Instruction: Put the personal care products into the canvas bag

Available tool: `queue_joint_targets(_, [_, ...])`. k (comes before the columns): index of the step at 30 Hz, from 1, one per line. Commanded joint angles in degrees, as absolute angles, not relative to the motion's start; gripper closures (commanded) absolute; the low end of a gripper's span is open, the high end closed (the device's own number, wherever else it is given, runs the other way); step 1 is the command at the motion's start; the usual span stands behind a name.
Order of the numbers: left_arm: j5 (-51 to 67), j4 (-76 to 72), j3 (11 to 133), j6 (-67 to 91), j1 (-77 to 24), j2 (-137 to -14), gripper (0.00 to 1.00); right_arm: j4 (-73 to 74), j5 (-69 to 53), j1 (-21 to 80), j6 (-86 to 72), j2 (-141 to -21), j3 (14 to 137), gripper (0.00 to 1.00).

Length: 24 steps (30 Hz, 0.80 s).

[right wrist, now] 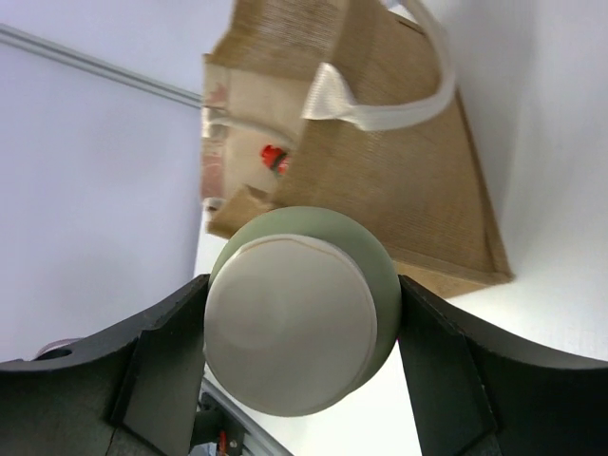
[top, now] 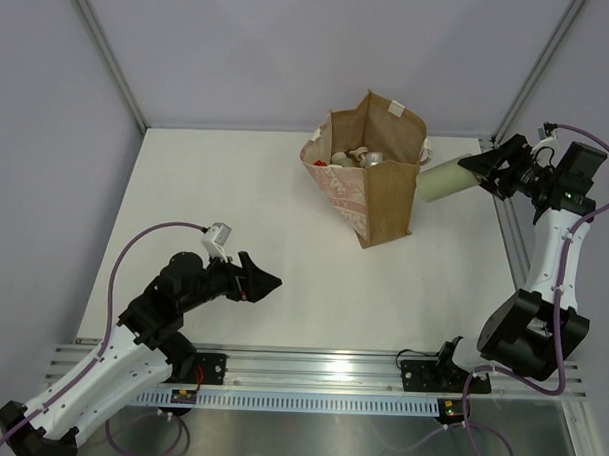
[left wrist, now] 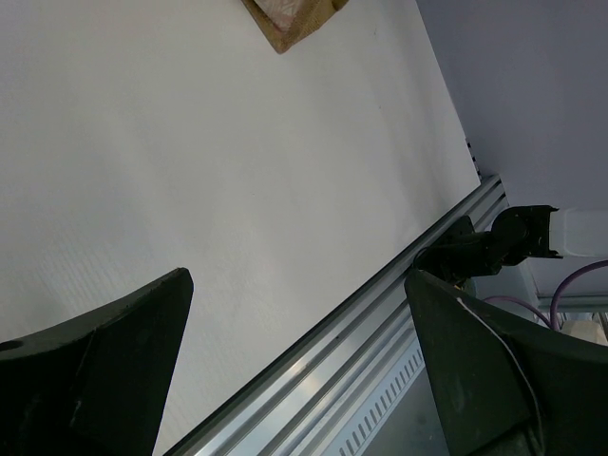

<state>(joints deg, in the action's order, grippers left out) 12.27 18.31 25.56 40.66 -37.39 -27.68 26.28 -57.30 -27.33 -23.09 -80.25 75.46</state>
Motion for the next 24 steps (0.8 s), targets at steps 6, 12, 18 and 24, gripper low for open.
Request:
queue_joint_targets(6, [14.24,13.36,26.54,39.90,-37.18,-29.79,0.01,17.33,-66.80,-26.02,-36.82,-77.08,85.86,1.00])
queue_joint_targets(12, [14.15,13.88,27.86,39.64,-37.18,-31.29,0.01,10.91,-62.32,-18.29,-42.80,-82.33,92.79,1.00])
queue_joint_targets(18, [13.27,16.69,29.00,38.85,-37.18,-30.94,0.01,9.83,-54.94,-9.34,-42.46,-93.92,105.34,1.00])
queue_joint_targets(24, [12.13,19.68,29.97,38.15,-37.18,-29.97,0.01,27.66,-42.74,-1.51,-17.71,-105.45,119.42,1.00])
